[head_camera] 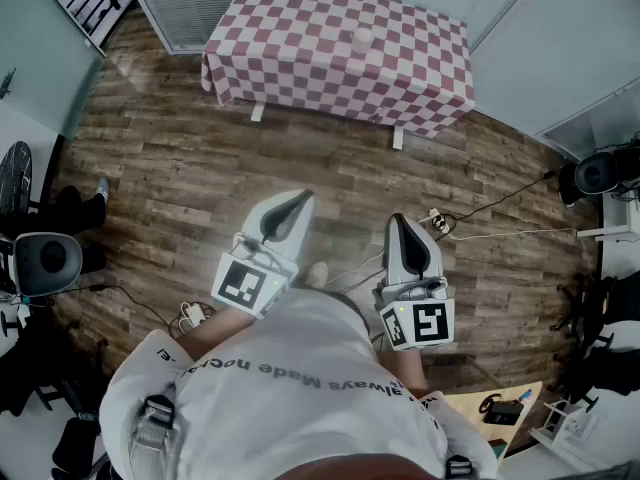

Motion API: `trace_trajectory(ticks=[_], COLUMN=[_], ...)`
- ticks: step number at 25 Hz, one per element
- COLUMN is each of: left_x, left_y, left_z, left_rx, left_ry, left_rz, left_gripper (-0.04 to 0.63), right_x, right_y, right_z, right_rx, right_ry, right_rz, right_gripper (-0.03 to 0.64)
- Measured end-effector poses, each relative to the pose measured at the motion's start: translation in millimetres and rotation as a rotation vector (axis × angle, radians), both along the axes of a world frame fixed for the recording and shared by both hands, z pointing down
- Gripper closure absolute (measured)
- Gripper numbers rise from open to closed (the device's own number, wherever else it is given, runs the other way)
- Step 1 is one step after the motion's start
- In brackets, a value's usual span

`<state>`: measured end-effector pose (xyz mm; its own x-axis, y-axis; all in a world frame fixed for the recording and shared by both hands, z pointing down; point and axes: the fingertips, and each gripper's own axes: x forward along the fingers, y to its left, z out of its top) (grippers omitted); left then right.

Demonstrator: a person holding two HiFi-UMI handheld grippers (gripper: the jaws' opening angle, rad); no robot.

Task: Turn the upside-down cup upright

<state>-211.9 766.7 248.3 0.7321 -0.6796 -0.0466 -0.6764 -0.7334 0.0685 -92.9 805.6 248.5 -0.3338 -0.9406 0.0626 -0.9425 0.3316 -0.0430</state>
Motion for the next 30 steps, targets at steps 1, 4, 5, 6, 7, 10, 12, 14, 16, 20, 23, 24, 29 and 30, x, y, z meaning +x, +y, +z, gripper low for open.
trace_trajectory(ticks=[1, 4, 5, 6, 7, 10, 12, 14, 16, 20, 23, 24, 29, 30], left_x=[6, 24, 30, 35, 40, 51, 55, 59, 59, 60, 60, 59, 51, 48], left_y=[-1, -2, -2, -2, -2, -5, -8, -15, -27, -57, -88, -100, -170, -186], left_z=[-1, 0, 0, 1, 2, 3, 4, 5, 6, 8, 11, 12, 12, 10], left_rx=[0.000, 0.004, 0.006, 0.007, 0.006, -0.009, -0.009, -0.005, -0.003, -0.003, -0.005, -0.007, -0.004, -0.002], left_ry=[-0.002, -0.009, -0.010, -0.011, -0.012, -0.012, -0.014, -0.018, -0.017, -0.007, 0.001, 0.005, 0.010, 0.012], left_rz=[0.001, 0.000, 0.000, 0.000, -0.001, -0.006, -0.008, -0.010, -0.014, -0.022, -0.027, -0.027, -0.027, -0.029], left_gripper=[0.591, 0.591, 0.592, 0.591, 0.592, 0.592, 0.592, 0.591, 0.591, 0.591, 0.592, 0.592, 0.592, 0.592], right_x=[6, 23, 28, 33, 37, 48, 53, 55, 56, 56, 54, 53, 44, 42], right_y=[-1, -2, -2, -2, -3, -9, -12, -18, -30, -58, -88, -100, -173, -188], right_z=[0, -1, 0, 1, 1, 0, -2, -1, 2, 1, 5, 6, 6, 5], right_rx=[0.000, 0.003, 0.006, 0.010, 0.012, 0.018, 0.026, 0.027, 0.020, 0.019, 0.017, 0.015, 0.012, 0.013], right_ry=[0.000, -0.003, -0.008, -0.013, -0.016, -0.016, -0.020, -0.009, -0.003, -0.004, 0.000, 0.000, 0.019, 0.022], right_rz=[-0.001, -0.007, -0.010, -0.014, -0.017, -0.017, -0.017, -0.024, -0.033, -0.035, -0.040, -0.042, -0.051, -0.052], right_gripper=[0.614, 0.615, 0.615, 0.615, 0.615, 0.615, 0.615, 0.615, 0.615, 0.615, 0.615, 0.615, 0.615, 0.615])
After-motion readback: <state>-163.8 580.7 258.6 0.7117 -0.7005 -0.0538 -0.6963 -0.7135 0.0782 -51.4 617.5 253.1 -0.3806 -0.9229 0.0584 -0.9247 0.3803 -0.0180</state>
